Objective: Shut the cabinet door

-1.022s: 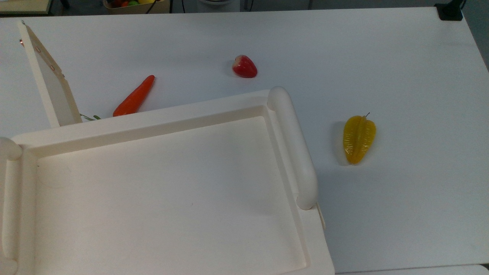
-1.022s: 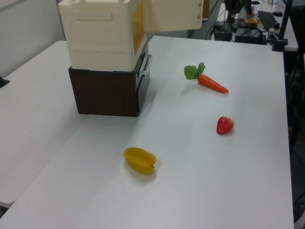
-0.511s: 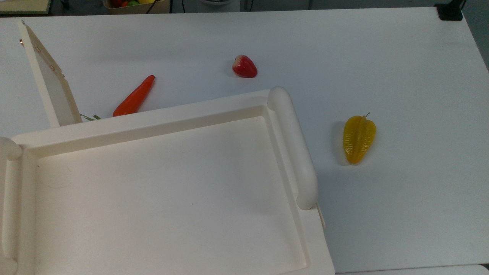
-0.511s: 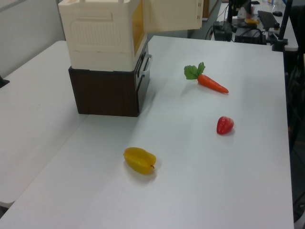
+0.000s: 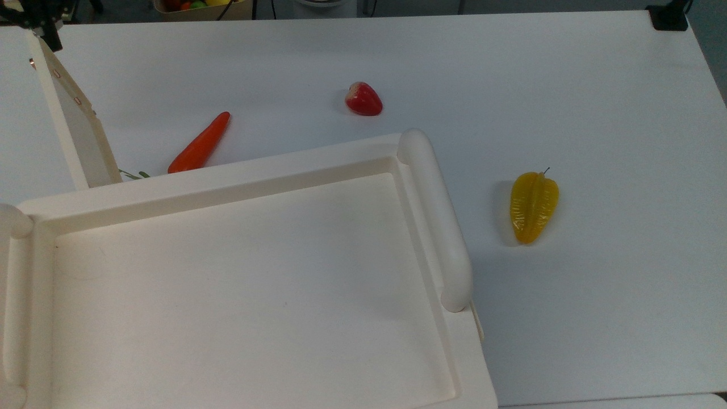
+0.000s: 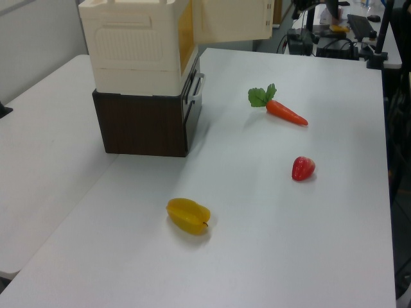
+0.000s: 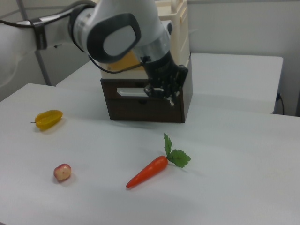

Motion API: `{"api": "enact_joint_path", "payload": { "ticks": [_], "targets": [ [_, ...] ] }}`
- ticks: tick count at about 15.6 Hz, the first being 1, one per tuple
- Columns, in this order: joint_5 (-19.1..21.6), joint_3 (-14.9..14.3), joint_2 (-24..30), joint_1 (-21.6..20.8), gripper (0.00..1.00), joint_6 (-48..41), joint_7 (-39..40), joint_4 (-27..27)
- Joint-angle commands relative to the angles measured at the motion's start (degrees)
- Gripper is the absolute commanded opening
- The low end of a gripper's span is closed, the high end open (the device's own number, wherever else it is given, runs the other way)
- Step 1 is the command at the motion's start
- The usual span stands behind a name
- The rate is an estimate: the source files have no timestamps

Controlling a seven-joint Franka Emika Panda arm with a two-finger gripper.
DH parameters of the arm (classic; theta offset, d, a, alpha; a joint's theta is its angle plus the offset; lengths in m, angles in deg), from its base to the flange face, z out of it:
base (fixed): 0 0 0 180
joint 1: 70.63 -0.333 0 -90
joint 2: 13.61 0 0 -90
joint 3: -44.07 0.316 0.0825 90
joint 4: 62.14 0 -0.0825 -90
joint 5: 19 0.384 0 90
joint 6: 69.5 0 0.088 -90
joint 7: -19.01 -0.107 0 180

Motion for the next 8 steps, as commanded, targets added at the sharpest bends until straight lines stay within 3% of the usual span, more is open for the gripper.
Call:
{"api": "enact_joint_path", "payload": {
  "ticks": [1,4,8],
  "targets": [
    [2.2,-0.3,-2.7,0.6,0.00,8.9,1.5,-0.1],
    [2.8,-0.3,-4.5,0.6,0.00,14.3,1.4,-0.1],
    [7.2,0.1,-6.5,0.5,0.00,19.6,1.2,0.5]
  ]
}}
